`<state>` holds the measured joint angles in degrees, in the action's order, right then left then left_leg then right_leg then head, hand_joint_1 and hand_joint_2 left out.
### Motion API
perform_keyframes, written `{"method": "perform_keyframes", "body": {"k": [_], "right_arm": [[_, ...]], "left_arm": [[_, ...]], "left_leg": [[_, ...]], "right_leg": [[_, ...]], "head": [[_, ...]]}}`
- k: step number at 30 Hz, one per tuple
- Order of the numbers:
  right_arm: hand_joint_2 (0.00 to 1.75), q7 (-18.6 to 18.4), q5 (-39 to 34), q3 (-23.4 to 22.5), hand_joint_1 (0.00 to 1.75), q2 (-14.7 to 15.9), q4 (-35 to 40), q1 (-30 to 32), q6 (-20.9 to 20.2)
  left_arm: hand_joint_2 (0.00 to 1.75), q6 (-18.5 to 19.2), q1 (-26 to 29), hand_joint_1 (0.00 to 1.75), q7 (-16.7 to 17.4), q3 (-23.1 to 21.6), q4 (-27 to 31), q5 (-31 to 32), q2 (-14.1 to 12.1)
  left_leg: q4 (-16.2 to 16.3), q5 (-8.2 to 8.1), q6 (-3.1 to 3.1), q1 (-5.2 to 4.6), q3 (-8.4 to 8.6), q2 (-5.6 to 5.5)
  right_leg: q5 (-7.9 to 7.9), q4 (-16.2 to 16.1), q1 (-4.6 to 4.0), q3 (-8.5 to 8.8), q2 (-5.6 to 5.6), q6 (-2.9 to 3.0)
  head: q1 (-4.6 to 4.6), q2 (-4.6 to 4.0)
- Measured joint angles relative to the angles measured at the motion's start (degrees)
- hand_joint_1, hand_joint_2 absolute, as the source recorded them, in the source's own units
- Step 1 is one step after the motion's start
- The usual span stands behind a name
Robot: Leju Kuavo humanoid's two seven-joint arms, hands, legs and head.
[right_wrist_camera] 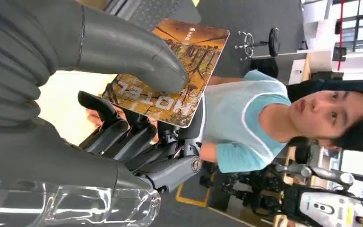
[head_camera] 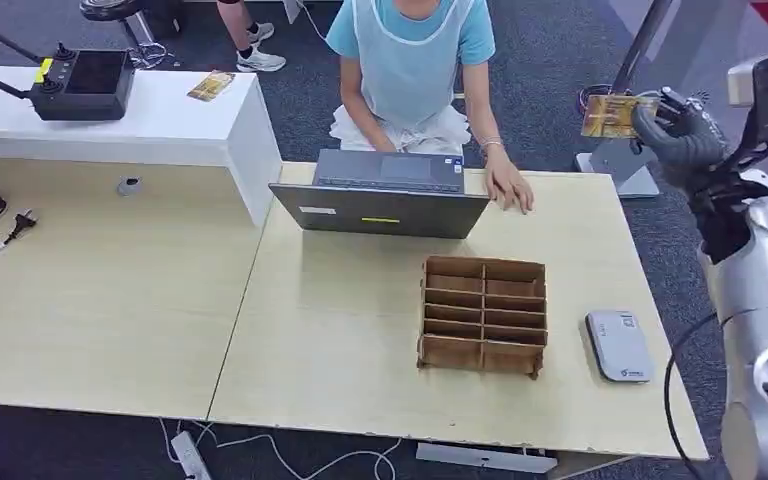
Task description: Pass the card to the sensor for recognition and then transmit it.
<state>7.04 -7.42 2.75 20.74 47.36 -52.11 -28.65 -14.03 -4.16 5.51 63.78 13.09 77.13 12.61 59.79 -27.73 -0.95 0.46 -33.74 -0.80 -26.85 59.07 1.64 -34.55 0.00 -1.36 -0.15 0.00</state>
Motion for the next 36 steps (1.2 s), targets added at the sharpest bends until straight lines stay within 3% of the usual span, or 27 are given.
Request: {"method": "perform_keyframes", "body": {"k": [6, 18, 23, 28, 32, 36], "right_arm": [[1.75, 0.7, -3.6, 0.0, 1.75, 4.6, 0.4, 4.4, -2.3], [1.75, 1.6, -6.9, 0.0, 1.75, 8.6, 1.2, 7.9, -3.9], [1.75, 2.6, -8.4, 0.2, 1.75, 12.2, 1.7, 11.0, -7.0], [1.75, 5.2, -10.0, 1.3, 1.75, 18.2, 3.4, 14.8, -12.0], [1.75, 5.4, -12.1, 1.8, 1.75, 21.4, 5.3, 18.7, -11.2], [1.75, 5.0, -12.4, 2.2, 1.75, 22.4, 6.6, 22.0, -8.7]], "left_arm": [[0.0, -0.1, 0.0, 0.0, -0.1, 0.1, 0.0, 0.0, 0.0], [0.0, -0.1, 0.0, 0.0, -0.5, 0.1, 0.0, 0.0, 0.0], [0.0, 0.0, 0.0, 0.0, -0.7, 0.1, 0.0, 0.1, -0.1], [0.0, 0.1, 0.1, 0.0, -1.3, 0.1, 0.0, 0.3, -0.2], [0.0, 0.1, 0.1, 0.0, -1.3, 0.1, 0.0, 0.7, -0.4], [0.0, 0.1, 0.1, 0.0, -1.3, 0.1, 0.0, 0.7, -0.4]], "left_leg": [[0.0, -0.02, 0.02, 0.01, 0.0, 0.06], [0.0, 0.0, 0.0, 0.01, -0.02, -0.03], [0.0, -0.03, 0.05, -0.04, -0.04, -0.02], [0.0, -0.05, 0.06, -0.03, -0.08, -0.12], [0.0, -0.06, 0.06, -0.02, -0.06, -0.04], [0.0, -0.05, 0.06, -0.02, -0.04, -0.04]], "right_leg": [[0.0, 0.0, 0.0, 0.0, 0.05, 0.0], [0.0, 0.0, -0.01, 0.02, -0.05, 0.0], [-0.01, 0.0, 0.02, 0.01, -0.04, -0.02], [-0.02, 0.0, 0.02, 0.02, -0.16, -0.03], [-0.02, 0.0, 0.01, 0.01, -0.08, -0.03], [-0.02, 0.0, 0.01, 0.01, -0.07, -0.02]], "head": [[-0.02, 0.0], [0.0, 0.0], [-0.02, 0.0], [-0.02, 0.0], [0.0, 0.0], [-0.04, 0.0]]}}
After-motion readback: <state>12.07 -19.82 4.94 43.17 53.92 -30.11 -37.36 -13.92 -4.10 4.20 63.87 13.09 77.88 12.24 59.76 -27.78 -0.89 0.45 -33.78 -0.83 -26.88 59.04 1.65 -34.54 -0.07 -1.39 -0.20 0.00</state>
